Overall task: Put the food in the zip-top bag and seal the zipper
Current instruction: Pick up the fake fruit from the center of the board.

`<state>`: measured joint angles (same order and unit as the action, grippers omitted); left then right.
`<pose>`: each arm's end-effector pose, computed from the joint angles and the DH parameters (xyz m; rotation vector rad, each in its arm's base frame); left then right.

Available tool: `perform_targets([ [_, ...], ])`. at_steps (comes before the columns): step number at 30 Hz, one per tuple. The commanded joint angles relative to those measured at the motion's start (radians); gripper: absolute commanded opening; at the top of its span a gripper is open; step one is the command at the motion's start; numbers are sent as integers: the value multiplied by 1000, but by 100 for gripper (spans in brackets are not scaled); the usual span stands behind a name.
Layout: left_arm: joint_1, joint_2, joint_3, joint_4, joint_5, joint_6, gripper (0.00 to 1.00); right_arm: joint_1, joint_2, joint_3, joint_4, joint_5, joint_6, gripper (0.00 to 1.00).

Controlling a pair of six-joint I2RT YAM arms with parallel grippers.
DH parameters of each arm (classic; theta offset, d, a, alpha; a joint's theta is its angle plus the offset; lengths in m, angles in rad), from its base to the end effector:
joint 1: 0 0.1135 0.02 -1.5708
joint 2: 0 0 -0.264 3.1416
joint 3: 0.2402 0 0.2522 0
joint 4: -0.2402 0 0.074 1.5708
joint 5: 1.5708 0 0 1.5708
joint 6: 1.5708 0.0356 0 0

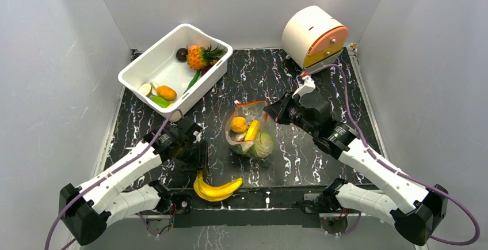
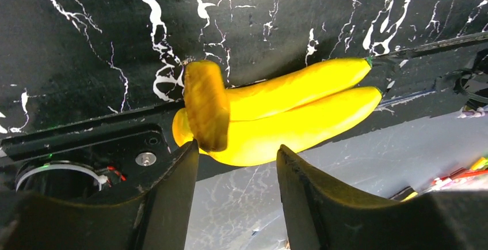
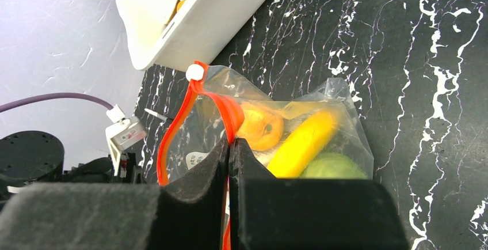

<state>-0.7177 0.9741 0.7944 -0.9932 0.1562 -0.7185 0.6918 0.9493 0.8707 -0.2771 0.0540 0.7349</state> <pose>0.1212 -0.1131 0.2465 0.0445 2.8922 -0.5541 0.1690 0.1375 0.3306 0.0820 2.0317 0.8834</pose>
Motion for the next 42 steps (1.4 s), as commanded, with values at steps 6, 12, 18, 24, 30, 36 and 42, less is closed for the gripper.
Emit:
perform_targets([
  [6,-6,91,-15,-7,-95,51,52,-5,-27,-4,58,8,-6,0],
  [12,-6,73,-29,54,-89,59,33,-5,-23,-6,64,6,-1,0],
  [18,-6,59,-46,45,-112,50,36,-5,-19,-14,72,2,2,0],
  [24,-6,95,-50,61,-121,42,41,-5,-14,-13,75,-8,7,0],
  [30,-6,117,-52,76,-122,51,27,-5,-22,-14,72,-2,8,0],
  [36,-8,102,-17,57,-141,69,0,-5,-33,-28,65,-12,11,0],
  [42,-8,38,130,-25,-217,108,0,-5,-44,-52,33,-30,4,0],
])
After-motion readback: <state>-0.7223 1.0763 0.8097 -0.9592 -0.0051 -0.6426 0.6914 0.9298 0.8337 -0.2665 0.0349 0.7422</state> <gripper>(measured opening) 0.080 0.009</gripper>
